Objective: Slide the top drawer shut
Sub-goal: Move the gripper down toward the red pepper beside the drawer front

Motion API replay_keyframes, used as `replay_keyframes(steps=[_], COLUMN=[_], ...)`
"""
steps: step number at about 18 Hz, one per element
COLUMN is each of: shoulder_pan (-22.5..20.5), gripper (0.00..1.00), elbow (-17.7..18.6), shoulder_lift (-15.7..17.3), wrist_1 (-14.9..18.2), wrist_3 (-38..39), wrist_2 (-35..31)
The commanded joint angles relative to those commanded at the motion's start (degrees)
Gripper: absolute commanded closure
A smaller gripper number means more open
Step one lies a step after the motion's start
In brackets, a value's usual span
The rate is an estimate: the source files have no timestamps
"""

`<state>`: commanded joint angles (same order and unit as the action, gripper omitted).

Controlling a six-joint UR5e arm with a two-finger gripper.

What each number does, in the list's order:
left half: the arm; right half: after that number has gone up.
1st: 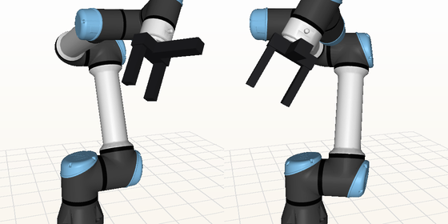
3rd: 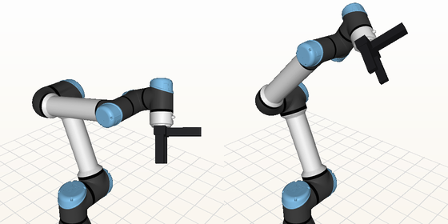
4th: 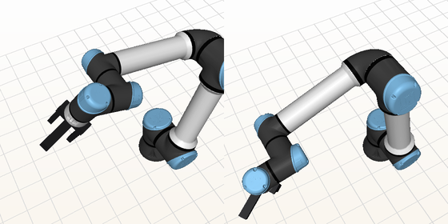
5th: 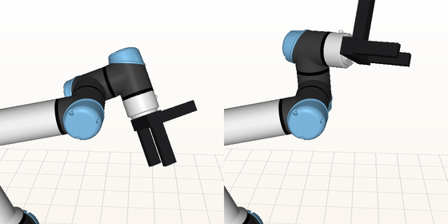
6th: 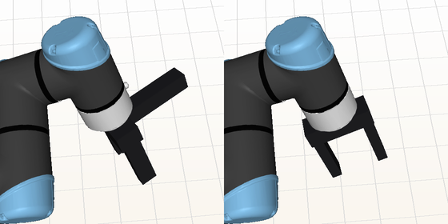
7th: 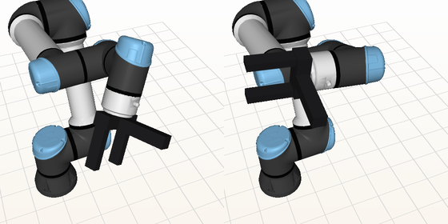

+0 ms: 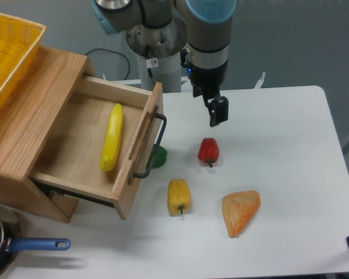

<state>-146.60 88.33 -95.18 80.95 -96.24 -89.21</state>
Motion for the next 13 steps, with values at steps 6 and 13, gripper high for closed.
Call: replay_keyframes(steps=[6,13], shoulder_pan=[-1.05,-0.79], gripper=[0.0,0.0], elbow=[0.62,0.7], shoulder_lift=[-1.15,-5.01], wrist_1=[-1.5,-2.64], wrist_3=[-1.84,1.14], wrist_2=[-0.09,0.09])
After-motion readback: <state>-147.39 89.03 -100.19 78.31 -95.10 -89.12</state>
